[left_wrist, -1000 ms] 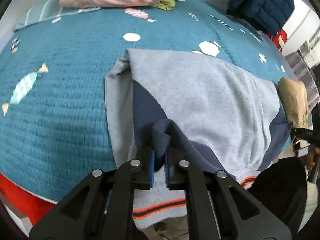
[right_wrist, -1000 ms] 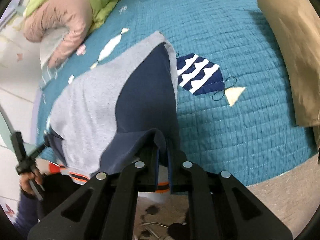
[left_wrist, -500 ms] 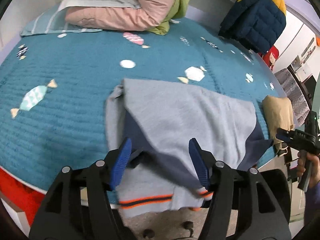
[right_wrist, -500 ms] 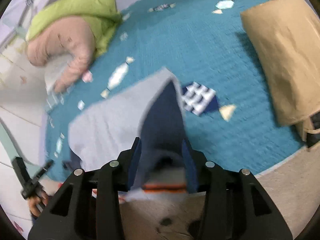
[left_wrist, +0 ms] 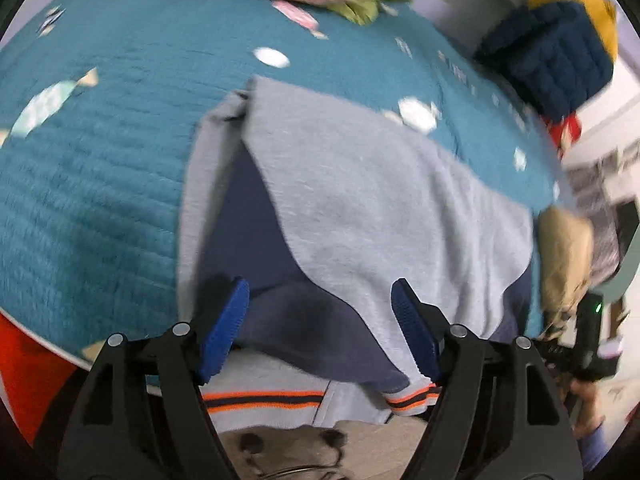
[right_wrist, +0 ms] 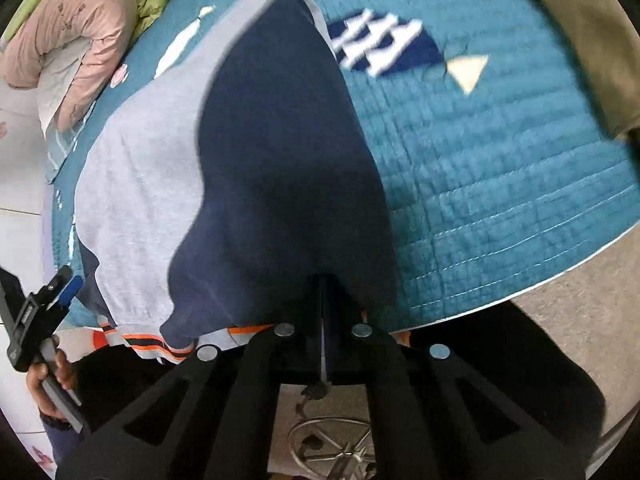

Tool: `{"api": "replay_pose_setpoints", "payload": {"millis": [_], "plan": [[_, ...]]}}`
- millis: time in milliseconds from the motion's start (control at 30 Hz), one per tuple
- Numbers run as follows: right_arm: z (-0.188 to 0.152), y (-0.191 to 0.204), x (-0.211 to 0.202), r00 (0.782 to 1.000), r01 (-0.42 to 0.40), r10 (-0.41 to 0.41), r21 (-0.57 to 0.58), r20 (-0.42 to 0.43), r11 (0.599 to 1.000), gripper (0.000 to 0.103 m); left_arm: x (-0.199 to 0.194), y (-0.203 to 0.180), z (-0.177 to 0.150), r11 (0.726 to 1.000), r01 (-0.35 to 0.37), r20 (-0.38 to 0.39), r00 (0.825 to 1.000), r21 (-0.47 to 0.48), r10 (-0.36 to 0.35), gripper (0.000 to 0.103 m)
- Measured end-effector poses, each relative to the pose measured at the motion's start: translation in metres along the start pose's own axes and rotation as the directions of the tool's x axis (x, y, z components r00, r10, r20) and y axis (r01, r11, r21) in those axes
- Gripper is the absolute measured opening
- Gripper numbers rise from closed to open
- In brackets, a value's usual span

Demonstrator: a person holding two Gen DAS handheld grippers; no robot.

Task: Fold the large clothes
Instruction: 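Lift the hem with both tools and fold it up toward the collar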

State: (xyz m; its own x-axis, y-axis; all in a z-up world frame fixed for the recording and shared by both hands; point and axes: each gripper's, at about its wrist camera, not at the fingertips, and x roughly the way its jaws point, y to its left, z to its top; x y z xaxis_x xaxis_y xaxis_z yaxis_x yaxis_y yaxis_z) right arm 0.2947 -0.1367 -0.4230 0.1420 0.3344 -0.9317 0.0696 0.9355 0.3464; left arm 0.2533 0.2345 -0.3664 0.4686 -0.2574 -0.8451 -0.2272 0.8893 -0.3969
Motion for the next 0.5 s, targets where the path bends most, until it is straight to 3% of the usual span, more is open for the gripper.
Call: {"api": "replay_pose_setpoints", "payload": {"millis": [67, 167, 367, 500], "plan": [[-0.004, 0.02, -0.014, 0.998, 0.007, -0.004, -0.056, 0.057, 0.998, 0.006, -0.013, 0.014, 0.0, 0.998, 0.001, 0.035, 0.999, -0.058, 0.001, 0.079], [-0.004, 0.042, -0.024, 0.994, -0.043, 0.052, -0.095, 0.094, 0.995, 0.006, -0.022, 0.031, -0.002, 0.992, 0.011, 0.055, 0.998, -0.126, -0.004, 0.079], [-0.001, 0.081, -0.018, 0.992, -0.084, 0.097, -0.16, 0.08, 0.984, 0.006, -0.01, 0.035, -0.015, 0.987, 0.007, -0.023, 1.0, -0.161, -0.011, 0.079], [-0.005, 0.097, -0.015, 0.993, -0.09, 0.103, -0.189, 0.063, 0.978, 0.007, 0.001, 0.04, -0.019, 0.967, 0.032, -0.045, 0.998, -0.253, -0.045, 0.079]]}}
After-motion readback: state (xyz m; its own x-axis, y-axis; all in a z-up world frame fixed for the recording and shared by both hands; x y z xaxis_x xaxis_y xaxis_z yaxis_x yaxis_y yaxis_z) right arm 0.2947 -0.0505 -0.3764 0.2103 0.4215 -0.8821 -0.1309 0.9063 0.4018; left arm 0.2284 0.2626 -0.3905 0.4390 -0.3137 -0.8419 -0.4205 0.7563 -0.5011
